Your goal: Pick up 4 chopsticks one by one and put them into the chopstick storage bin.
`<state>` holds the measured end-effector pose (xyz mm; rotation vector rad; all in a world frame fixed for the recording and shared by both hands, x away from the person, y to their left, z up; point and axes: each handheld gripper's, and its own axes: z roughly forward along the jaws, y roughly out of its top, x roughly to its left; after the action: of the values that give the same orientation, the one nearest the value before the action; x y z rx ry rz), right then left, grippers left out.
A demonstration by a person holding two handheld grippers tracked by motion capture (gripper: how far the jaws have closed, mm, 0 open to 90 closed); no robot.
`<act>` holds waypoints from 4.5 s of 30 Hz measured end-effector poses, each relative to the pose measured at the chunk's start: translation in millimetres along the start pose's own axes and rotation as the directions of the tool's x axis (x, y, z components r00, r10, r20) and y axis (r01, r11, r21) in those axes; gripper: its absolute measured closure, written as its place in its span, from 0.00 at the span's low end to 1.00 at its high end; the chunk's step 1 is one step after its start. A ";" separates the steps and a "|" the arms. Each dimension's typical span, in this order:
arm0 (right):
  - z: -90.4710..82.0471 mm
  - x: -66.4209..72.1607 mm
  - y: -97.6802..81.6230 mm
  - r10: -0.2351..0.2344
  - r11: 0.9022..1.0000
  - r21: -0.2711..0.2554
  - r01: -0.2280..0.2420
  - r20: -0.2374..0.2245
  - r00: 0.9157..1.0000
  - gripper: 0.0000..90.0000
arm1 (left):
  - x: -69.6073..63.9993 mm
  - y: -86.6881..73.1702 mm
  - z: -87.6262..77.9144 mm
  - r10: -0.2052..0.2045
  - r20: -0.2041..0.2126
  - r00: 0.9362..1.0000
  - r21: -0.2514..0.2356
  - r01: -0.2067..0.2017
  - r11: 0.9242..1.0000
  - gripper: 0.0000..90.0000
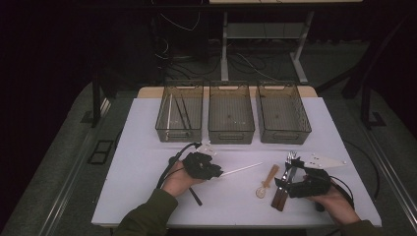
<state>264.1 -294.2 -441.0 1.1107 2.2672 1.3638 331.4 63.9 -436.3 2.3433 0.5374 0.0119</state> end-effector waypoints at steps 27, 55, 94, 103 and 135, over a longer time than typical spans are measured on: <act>0.6 -0.5 -0.2 0.005 1.000 0.004 -0.005 0.000 1.000 0.03 | -3.7 -11.7 4.9 0.005 -0.003 1.000 -0.012 -0.005 1.000 0.93; -0.5 -1.0 0.2 0.001 1.000 -0.002 -0.001 0.000 1.000 0.03 | 2.6 -5.4 -15.3 -0.063 -0.016 0.998 -0.044 0.062 0.997 0.93; -0.8 -1.1 0.2 0.002 1.000 -0.002 -0.002 0.002 1.000 0.03 | 32.4 -20.8 -86.9 -0.184 -0.099 0.978 -0.240 0.156 0.958 0.93; 0.3 -1.0 0.0 0.002 1.000 0.001 -0.002 -0.002 1.000 0.03 | 46.8 -24.6 -99.4 -0.230 -0.135 0.964 -0.276 0.186 0.943 0.93; -0.8 -2.2 -0.2 0.019 1.000 -0.007 -0.019 -0.001 1.000 0.03 | 143.1 21.1 -116.1 -0.385 -0.299 0.873 -0.350 0.275 0.895 0.93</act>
<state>265.1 -296.3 -441.1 1.1322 2.2567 1.3777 451.6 180.8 -356.7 1.9300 1.0458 0.3477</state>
